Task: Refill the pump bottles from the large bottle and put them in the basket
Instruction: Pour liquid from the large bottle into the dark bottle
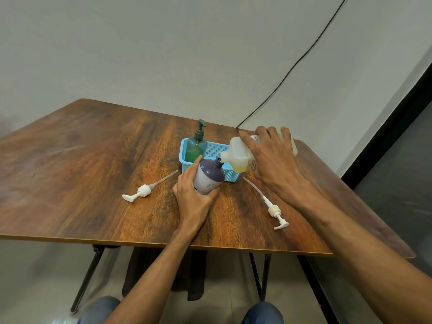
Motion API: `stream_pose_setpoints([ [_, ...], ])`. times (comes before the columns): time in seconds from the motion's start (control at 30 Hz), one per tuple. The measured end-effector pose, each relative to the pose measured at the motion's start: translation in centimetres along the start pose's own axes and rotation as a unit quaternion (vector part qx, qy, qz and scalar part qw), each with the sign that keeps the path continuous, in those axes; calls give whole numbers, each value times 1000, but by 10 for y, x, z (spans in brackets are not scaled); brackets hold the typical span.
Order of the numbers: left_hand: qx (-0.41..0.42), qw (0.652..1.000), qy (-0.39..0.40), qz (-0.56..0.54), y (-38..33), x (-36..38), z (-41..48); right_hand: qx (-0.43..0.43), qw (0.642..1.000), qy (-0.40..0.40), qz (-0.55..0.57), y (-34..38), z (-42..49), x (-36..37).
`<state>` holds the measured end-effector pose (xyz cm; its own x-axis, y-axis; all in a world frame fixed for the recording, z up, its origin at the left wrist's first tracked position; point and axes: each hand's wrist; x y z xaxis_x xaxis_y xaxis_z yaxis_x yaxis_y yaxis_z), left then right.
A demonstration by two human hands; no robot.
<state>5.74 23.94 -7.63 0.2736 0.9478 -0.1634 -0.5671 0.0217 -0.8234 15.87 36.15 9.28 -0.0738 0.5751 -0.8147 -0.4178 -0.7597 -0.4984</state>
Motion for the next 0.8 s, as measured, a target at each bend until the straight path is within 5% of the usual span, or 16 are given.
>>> stream_pose_setpoints([
  [0.8, 0, 1000, -2, 0, 1, 0, 1, -6, 999, -32, -36, -1, 6, 4],
])
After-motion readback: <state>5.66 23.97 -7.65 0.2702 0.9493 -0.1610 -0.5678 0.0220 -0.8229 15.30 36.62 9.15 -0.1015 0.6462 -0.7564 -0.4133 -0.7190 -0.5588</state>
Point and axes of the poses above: each hand's wrist, its own z-axis towards the middle knuckle, its own x-axis out of the palm, y = z × x, and after that the axes turned 9 degrees about y, right-handed
